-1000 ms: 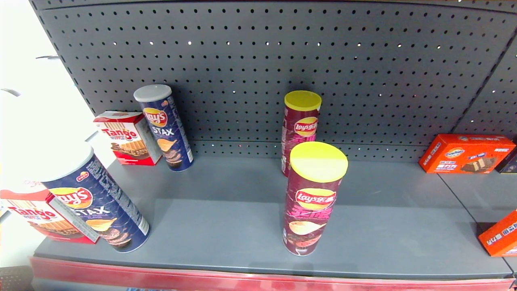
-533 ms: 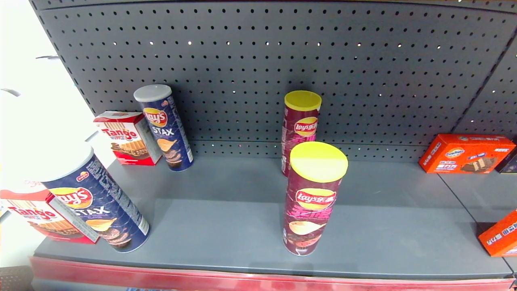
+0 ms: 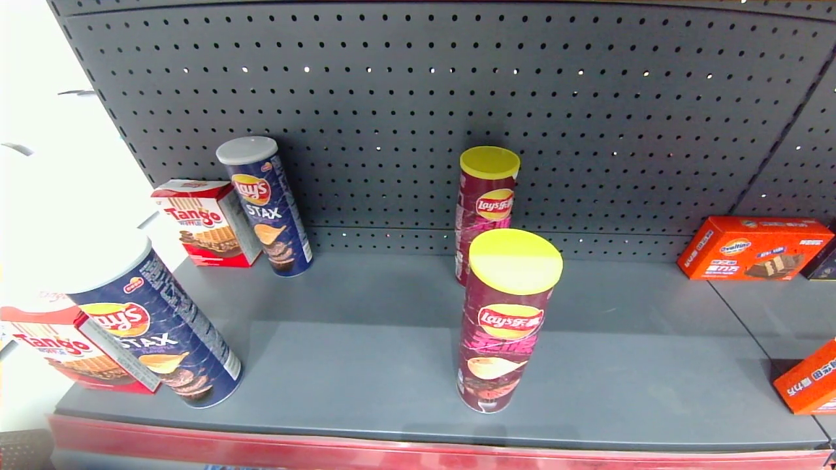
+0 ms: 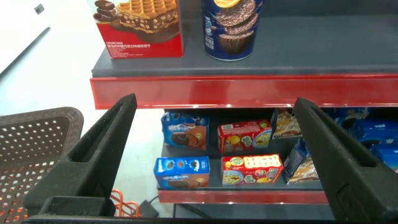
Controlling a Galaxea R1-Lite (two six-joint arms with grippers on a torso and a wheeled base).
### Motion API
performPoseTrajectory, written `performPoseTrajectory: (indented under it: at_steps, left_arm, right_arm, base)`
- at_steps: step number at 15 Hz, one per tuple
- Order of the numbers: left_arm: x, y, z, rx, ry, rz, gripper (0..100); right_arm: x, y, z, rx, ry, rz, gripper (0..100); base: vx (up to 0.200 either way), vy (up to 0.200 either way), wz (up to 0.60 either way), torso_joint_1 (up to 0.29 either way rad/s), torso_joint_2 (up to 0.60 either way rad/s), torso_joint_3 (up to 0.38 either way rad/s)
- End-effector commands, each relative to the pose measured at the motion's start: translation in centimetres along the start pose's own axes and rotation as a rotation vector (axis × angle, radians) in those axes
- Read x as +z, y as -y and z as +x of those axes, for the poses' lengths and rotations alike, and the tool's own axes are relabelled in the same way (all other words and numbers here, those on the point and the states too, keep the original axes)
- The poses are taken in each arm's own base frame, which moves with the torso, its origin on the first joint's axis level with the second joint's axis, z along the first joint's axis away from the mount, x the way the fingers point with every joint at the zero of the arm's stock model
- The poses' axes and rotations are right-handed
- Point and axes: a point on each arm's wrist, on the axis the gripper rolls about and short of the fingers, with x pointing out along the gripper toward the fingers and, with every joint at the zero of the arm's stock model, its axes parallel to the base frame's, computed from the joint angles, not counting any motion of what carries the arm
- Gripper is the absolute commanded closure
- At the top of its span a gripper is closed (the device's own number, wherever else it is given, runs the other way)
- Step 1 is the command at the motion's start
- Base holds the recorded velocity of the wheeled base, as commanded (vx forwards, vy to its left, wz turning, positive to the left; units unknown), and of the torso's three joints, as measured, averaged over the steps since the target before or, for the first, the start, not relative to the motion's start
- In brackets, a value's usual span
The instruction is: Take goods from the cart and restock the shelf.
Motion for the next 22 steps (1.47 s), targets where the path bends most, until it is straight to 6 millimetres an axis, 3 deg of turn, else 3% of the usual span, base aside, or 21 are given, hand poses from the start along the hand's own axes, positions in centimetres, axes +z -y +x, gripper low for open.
performPoseTrajectory:
  at_steps: [1,22]
  left_arm:
    - [0.0,0.0,0.01,0.001,-0.001,0.0,0]
    - [0.0,0.0,0.01,0.001,-0.001,-0.002,0]
  right_arm:
    - [0.0,0.0,0.0,0.001,0.0,-0.001,0]
    - [0.0,0.0,0.0,0.001,0.0,-0.001,0]
  base:
    - [0.0,0.0,0.0,0.0,0.0,0.0]
    - [-0.019,0.0,-0.03,0.0,0.0,0.0]
